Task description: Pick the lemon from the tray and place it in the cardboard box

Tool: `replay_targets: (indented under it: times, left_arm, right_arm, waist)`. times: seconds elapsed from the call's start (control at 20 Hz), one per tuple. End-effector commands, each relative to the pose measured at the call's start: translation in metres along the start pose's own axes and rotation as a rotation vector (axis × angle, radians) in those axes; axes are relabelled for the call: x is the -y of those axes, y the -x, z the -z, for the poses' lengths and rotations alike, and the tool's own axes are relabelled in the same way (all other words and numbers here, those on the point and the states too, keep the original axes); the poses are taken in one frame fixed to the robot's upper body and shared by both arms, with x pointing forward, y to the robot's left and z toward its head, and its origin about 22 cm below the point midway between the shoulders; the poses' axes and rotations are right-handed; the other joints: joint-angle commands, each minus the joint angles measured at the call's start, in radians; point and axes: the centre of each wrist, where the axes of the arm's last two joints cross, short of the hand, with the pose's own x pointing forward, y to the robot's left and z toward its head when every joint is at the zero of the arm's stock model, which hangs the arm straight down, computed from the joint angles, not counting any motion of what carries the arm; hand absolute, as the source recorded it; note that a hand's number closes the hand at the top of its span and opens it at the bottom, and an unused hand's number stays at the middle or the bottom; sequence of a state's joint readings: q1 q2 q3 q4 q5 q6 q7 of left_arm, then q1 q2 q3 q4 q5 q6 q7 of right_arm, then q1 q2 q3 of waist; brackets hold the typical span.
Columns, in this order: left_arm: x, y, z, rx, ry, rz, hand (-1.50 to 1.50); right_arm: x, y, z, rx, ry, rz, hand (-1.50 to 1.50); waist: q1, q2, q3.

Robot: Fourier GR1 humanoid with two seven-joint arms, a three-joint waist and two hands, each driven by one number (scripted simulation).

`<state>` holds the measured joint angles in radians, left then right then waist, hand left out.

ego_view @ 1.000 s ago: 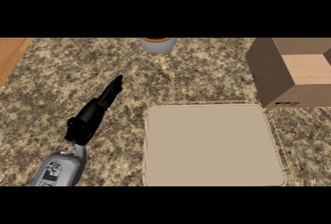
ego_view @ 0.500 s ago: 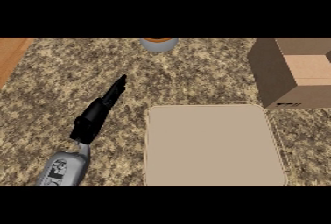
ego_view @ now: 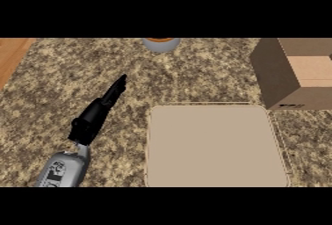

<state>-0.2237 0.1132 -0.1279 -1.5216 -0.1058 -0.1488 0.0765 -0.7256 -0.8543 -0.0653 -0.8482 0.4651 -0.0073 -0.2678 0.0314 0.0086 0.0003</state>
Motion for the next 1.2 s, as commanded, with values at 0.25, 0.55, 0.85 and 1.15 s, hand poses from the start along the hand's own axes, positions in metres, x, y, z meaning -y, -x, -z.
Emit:
replay_targets:
  times: [0.25,0.55,0.85,1.15]
  left_arm:
    - [0.000,0.000,-0.001,0.002,0.014,-0.020,0.00]
    - [-0.006,-0.008,0.001,0.009,0.015,-0.001,0.00]
    - [-0.003,0.003,-0.005,0.000,0.012,0.015,0.00]
    - [-0.006,-0.005,0.004,0.003,0.000,-0.009,0.00]
  right_arm:
    - [-0.061,0.016,0.012,-0.165,-0.133,0.130,-1.50]
    - [-0.063,0.032,0.009,-0.188,-0.181,0.225,-1.50]
    - [-0.059,0.049,-0.003,-0.152,0.070,0.548,-1.50]
    - [-0.024,0.077,-0.020,-0.151,0.239,0.848,-1.50]
  waist:
    - [0.017,0.007,0.001]
    - [0.017,0.008,0.002]
    - [0.010,0.008,0.004]
    - [0.005,0.012,0.006]
